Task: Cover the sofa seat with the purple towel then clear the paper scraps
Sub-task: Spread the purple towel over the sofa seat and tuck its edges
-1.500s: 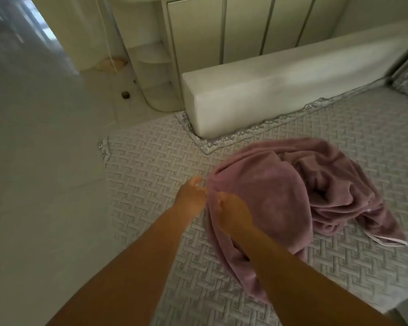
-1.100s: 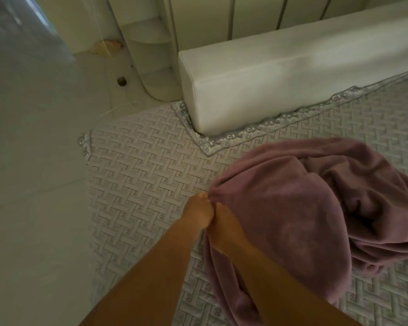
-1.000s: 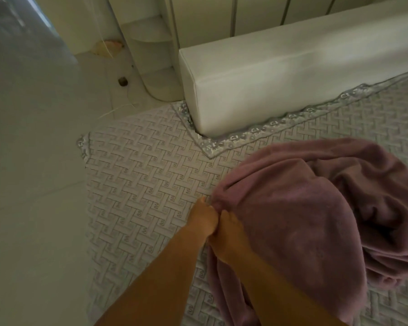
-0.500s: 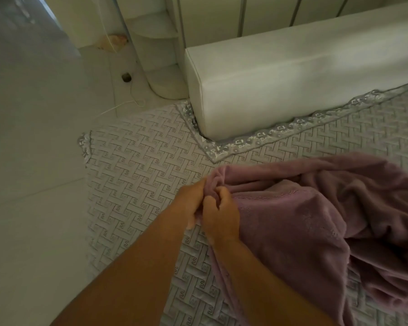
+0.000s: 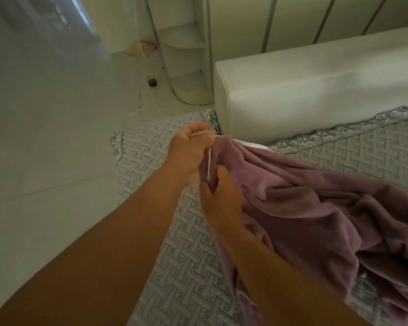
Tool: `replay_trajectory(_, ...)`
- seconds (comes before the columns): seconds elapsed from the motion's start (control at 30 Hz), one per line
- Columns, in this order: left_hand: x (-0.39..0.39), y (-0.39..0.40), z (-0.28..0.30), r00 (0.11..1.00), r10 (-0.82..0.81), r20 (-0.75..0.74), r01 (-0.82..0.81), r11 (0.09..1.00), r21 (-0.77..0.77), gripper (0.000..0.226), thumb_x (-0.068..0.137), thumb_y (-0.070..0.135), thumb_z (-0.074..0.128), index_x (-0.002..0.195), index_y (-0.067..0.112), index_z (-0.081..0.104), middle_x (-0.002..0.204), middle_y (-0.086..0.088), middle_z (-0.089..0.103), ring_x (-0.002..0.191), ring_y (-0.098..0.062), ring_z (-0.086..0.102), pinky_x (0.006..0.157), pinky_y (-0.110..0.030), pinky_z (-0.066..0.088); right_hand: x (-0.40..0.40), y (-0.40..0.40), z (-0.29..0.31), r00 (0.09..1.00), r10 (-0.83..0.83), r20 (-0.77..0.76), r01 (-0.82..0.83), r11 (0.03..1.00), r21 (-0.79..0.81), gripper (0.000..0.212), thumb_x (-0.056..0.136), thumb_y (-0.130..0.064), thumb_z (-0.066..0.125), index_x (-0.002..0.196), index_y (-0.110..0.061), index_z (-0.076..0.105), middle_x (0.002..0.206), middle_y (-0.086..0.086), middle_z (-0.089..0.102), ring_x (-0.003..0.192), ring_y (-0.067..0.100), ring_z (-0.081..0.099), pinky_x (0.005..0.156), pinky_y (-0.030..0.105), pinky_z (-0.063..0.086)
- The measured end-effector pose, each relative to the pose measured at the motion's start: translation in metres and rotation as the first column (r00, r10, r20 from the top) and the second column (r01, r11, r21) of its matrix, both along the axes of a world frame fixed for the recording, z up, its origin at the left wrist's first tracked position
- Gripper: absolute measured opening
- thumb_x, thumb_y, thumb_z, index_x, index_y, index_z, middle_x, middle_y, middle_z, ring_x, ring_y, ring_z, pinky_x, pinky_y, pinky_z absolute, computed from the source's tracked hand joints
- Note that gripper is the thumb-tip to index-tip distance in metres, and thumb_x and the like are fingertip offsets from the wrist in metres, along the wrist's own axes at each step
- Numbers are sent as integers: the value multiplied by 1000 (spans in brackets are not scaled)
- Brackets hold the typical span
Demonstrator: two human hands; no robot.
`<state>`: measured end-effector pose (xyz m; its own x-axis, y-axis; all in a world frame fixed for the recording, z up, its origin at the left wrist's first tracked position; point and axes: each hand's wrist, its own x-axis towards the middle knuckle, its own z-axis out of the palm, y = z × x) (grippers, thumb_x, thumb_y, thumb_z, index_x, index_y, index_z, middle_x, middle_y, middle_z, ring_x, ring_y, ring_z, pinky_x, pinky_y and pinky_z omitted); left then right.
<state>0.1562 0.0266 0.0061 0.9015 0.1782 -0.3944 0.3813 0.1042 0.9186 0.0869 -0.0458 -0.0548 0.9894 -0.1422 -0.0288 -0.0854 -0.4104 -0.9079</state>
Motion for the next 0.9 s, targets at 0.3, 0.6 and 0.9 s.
replay_trajectory(0.3, -63, 15, -22, 863, -454, -221, 490, 858, 153, 27, 88, 34, 61, 109, 16, 65, 102, -6, 72, 93, -17, 68, 82, -33, 55, 65, -7, 42, 946, -325, -1, 315, 915, 253, 12, 94, -23, 49, 83, -20, 51, 68, -13, 54, 66, 3, 54, 63, 13, 43)
replay_trajectory(0.6, -50, 61, -3, 988, -21, -155, 46, 986, 162, 21, 84, 26, 65, 100, 14, 69, 99, -9, 72, 99, -22, 66, 93, -43, 52, 48, 21, 30, 987, 72, -146, -62, 996, 68, 38, 86, -26, 59, 121, -17, 48, 102, -3, 58, 91, 13, 55, 75, 22, 42)
replay_trajectory(0.9, -30, 95, 42, 999, 39, -16, -37, 995, 93, 44, 90, 11, 48, 126, 35, 52, 126, -6, 55, 110, -24, 59, 92, -44, 53, 15, 61, 42, 977, 196, 81, -206, 968, 143, 43, 79, -32, 53, 120, -20, 49, 115, 4, 57, 100, 14, 57, 84, 29, 51)
